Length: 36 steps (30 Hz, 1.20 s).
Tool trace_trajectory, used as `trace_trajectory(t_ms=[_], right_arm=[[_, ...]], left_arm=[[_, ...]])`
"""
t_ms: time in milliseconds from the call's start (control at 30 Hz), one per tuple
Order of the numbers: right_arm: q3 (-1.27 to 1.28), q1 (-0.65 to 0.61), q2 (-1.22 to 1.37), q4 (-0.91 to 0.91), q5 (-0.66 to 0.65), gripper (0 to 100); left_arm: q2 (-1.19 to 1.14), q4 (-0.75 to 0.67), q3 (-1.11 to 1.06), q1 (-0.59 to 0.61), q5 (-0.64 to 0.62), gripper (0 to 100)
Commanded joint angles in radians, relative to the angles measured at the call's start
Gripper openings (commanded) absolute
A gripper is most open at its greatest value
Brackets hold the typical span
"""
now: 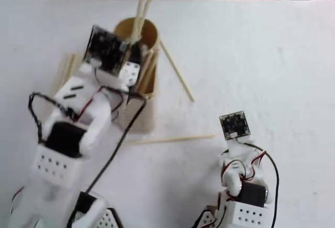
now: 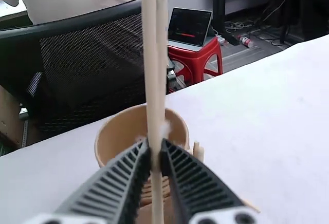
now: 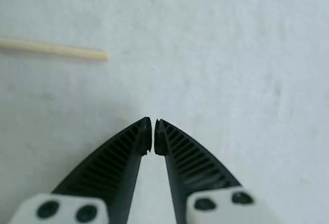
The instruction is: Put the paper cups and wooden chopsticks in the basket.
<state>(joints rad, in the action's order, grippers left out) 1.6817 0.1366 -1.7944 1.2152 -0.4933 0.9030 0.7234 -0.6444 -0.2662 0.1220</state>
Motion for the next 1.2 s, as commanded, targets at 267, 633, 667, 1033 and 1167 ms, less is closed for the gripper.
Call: trace_trajectory(t_ms=[267,633,667,1033,1167], right_arm=[[0.009,0.01,-0.007,0.002,-0.009,2.4],[0.009,0.01,-0.007,0.002,-0.009,2.4],[0.009,0.01,-0.007,0.002,-0.009,2.4],[0.009,0.01,-0.007,0.002,-0.009,2.4],[0.009,0.01,-0.007,0.002,-0.009,2.4]], left_arm=[[0.248,0.006,-0.144,0.074,0.009,13],[0.217,0.178,0.066,0.44,0.008,12],[0.2,0.203,0.074,0.47,0.008,13],[0.153,0.491,0.256,0.401,0.233,12],[0.027,0.47,0.18,0.533,0.232,12]])
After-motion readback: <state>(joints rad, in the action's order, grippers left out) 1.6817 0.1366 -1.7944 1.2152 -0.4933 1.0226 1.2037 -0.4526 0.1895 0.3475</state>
